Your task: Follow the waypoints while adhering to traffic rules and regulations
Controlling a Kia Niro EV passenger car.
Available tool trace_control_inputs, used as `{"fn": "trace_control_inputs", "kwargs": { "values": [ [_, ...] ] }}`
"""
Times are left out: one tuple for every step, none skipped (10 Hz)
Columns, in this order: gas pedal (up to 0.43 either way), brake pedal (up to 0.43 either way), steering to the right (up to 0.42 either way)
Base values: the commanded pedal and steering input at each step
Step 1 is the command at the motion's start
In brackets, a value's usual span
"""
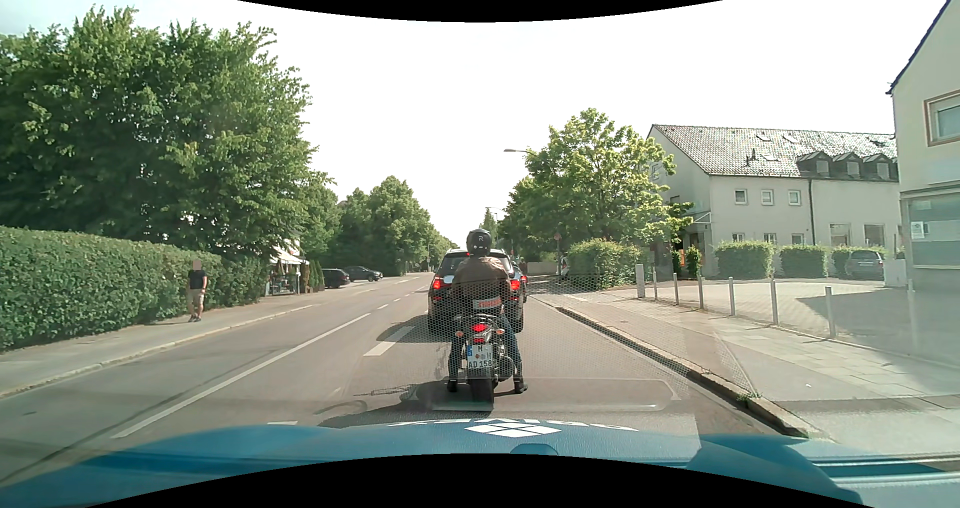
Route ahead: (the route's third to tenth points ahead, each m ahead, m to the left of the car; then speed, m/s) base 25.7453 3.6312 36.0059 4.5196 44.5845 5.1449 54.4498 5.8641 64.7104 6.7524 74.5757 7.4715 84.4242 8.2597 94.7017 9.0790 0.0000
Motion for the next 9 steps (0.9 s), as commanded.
{"fn": "trace_control_inputs", "kwargs": {
  "values": [
    [0.0,0.311,-0.021],
    [0.0,0.311,-0.021],
    [0.0,0.311,-0.021],
    [0.0,0.311,-0.021],
    [0.0,0.311,-0.021],
    [0.0,0.311,-0.021],
    [0.0,0.311,-0.021],
    [0.0,0.311,-0.021],
    [0.0,0.311,-0.021]
  ]
}}
